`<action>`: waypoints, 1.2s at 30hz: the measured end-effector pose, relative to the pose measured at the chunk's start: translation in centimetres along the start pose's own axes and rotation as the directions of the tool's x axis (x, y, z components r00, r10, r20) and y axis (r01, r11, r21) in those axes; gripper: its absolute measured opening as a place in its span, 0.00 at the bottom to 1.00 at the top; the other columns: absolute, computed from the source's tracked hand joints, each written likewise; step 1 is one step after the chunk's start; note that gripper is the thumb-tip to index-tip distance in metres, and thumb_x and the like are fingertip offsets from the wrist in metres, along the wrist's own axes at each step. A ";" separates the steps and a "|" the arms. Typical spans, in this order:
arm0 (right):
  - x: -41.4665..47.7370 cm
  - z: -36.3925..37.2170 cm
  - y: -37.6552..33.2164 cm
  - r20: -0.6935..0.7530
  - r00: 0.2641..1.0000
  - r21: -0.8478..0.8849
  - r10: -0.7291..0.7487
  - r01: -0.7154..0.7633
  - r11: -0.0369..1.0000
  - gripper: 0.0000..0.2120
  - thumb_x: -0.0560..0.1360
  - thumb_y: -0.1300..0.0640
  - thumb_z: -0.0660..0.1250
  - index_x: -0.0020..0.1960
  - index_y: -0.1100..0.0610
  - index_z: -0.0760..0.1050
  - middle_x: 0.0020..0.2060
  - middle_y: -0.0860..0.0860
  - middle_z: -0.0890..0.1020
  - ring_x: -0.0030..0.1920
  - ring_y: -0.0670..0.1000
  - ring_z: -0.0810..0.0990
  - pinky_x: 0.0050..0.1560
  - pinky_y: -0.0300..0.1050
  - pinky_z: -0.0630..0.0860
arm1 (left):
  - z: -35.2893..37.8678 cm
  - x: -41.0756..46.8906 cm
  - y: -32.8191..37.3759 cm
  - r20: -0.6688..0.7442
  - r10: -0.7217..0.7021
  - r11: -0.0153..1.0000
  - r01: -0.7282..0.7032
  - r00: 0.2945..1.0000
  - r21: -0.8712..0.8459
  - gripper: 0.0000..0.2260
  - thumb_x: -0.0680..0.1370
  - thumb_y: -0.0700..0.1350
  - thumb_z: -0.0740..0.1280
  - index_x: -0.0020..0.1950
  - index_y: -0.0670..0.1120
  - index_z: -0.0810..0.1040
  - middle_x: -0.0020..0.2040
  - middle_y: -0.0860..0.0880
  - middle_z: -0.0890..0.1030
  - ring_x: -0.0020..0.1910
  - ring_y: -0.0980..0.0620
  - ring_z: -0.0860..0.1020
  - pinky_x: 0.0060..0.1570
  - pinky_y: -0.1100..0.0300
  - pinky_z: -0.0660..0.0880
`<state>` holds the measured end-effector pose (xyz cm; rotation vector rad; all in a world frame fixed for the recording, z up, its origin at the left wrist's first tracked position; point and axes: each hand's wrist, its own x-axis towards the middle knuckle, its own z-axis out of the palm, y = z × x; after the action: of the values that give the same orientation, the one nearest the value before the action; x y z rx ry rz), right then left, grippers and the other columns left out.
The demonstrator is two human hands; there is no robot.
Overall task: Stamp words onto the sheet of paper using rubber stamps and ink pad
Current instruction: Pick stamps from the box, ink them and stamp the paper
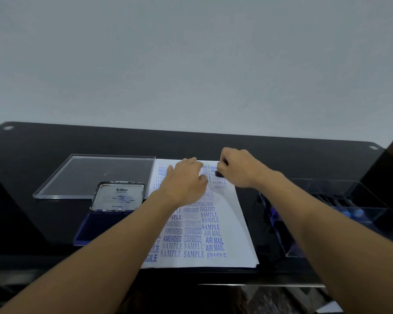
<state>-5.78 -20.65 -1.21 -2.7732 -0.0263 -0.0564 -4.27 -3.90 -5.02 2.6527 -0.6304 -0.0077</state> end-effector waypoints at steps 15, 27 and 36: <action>-0.6 -5.9 -1.5 -0.141 0.989 -0.016 -0.039 0.037 0.999 0.06 0.78 0.54 0.59 0.46 0.55 0.72 0.42 0.52 0.79 0.41 0.53 0.77 0.35 0.45 0.70 | -5.6 -0.5 2.0 -0.088 0.046 0.998 -0.049 0.995 -0.031 0.18 0.81 0.46 0.58 0.69 0.43 0.72 0.70 0.46 0.72 0.68 0.46 0.70 0.70 0.49 0.64; -1.7 -6.3 -2.1 -0.148 0.988 0.005 -0.035 0.036 0.999 0.05 0.79 0.52 0.59 0.50 0.54 0.69 0.43 0.53 0.80 0.41 0.54 0.78 0.37 0.46 0.72 | -6.8 -1.2 1.4 -0.117 0.054 0.997 -0.060 0.992 -0.050 0.22 0.82 0.48 0.58 0.76 0.47 0.67 0.76 0.50 0.67 0.73 0.49 0.67 0.71 0.52 0.65; -2.2 -6.6 -2.9 -0.134 0.990 -0.017 -0.034 0.031 0.999 0.05 0.79 0.52 0.59 0.49 0.54 0.70 0.43 0.52 0.80 0.39 0.53 0.77 0.37 0.46 0.72 | -7.4 -1.8 0.8 -0.114 0.046 0.998 -0.051 0.992 -0.047 0.22 0.82 0.48 0.57 0.76 0.47 0.67 0.76 0.50 0.68 0.73 0.49 0.67 0.70 0.53 0.64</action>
<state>-8.24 -20.35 5.86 -2.7778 -0.0365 -0.2524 -5.52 -0.83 1.88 2.5686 -0.6484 0.1379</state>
